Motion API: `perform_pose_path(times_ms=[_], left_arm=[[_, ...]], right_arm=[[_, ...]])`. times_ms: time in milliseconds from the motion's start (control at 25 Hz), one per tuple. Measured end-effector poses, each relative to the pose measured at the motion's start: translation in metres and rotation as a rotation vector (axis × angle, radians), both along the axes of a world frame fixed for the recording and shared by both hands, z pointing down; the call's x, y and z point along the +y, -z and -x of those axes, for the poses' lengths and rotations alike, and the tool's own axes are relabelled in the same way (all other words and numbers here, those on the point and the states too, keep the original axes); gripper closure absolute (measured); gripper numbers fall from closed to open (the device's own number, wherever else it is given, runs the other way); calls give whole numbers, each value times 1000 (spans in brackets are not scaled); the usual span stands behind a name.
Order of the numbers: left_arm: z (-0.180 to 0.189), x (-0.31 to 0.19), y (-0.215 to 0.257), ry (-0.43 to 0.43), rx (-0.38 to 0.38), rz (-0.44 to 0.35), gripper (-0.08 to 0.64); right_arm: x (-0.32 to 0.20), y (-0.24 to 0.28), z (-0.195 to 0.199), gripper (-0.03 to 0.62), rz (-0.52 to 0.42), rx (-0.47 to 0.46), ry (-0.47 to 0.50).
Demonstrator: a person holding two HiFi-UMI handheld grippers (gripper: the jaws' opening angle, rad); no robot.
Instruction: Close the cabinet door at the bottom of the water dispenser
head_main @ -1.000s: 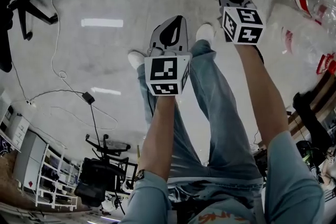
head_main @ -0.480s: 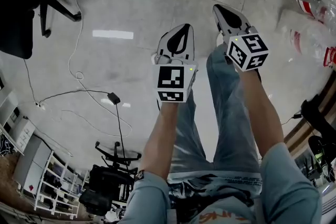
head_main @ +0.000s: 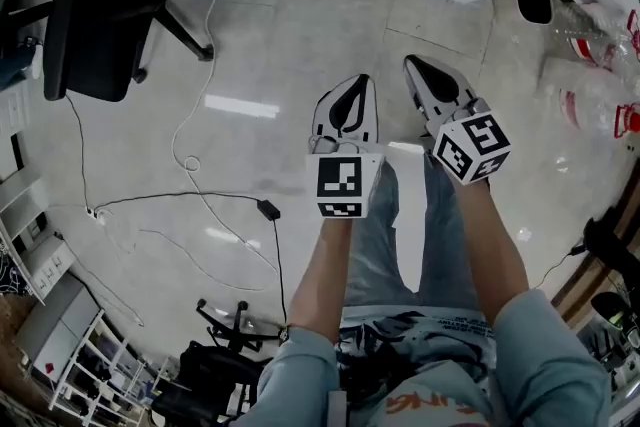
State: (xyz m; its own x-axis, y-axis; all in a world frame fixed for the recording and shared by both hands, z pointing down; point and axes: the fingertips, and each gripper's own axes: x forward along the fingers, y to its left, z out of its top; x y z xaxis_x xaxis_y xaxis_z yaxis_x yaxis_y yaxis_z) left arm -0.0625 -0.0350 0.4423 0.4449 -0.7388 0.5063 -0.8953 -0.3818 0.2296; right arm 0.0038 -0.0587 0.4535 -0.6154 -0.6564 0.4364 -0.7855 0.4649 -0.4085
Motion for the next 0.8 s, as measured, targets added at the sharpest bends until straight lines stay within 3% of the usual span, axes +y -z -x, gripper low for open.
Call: perform_pose_path(times_ms=[400, 560, 680, 800], left_arm=[[60, -11, 182, 102, 53, -217, 549], [73, 6, 244, 181, 61, -222, 549], [82, 8, 295, 247, 109, -260, 549], [95, -6, 351, 227, 131, -354, 549]], right_arm=[[6, 194, 37, 563, -211, 68, -86], [16, 270, 42, 563, -224, 14, -129], [12, 325, 51, 563, -265, 2, -110], [-7, 374, 67, 563, -346, 19, -80]])
